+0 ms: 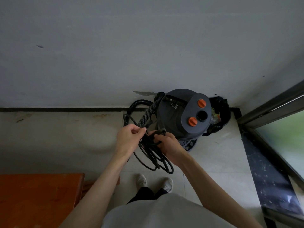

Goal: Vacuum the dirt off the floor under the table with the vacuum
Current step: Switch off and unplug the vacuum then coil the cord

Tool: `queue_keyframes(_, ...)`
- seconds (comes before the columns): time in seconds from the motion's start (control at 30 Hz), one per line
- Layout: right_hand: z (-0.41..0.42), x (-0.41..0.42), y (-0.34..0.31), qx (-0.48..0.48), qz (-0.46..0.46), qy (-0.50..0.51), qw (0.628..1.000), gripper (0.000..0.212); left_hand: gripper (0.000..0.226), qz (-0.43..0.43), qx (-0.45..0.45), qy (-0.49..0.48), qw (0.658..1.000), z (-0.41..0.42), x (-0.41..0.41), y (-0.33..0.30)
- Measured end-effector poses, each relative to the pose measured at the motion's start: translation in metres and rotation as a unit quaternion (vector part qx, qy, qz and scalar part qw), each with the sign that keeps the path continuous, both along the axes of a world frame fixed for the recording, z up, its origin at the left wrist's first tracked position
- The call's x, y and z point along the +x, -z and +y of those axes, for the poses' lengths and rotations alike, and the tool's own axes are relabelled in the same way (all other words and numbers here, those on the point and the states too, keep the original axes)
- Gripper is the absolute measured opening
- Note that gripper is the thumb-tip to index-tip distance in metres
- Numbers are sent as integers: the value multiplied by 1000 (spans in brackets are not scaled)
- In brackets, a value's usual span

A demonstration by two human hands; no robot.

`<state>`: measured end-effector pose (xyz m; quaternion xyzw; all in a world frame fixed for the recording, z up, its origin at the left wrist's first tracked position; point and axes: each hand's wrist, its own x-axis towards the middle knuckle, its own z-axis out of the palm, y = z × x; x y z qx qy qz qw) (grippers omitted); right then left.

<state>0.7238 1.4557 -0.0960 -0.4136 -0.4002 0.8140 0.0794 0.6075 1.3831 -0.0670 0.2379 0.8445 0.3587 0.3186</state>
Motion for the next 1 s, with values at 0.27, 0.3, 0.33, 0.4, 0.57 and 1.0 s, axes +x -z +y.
queue_keyframes(0.27, -5, -3, 2, -33, 3, 49, 998, 22, 8, 73, 21, 33, 997, 0, 2, 7)
queue_keyframes(0.3, -4, -4, 2, -35, -2, 53, 998, 21, 8, 94, 26, 38, 995, 0, 3, 8)
queue_keyframes(0.33, -3, -5, 2, -38, -8, 57, 998, 21, 8, 119, 30, 49, 991, 0, 4, 9)
queue_keyframes(0.4, -1, -5, 1, -55, -13, 65, 996, 24, 10, 195, 26, 91, 976, -2, 7, 15)
queue_keyframes(0.57, 6, -6, 0, -97, -1, 64, 993, 31, 14, 357, 72, 175, 915, -8, 10, 21)
queue_keyframes(1.0, 2, -11, 4, -145, 3, 105, 984, 25, 6, 433, 119, 316, 836, -16, 3, 28)
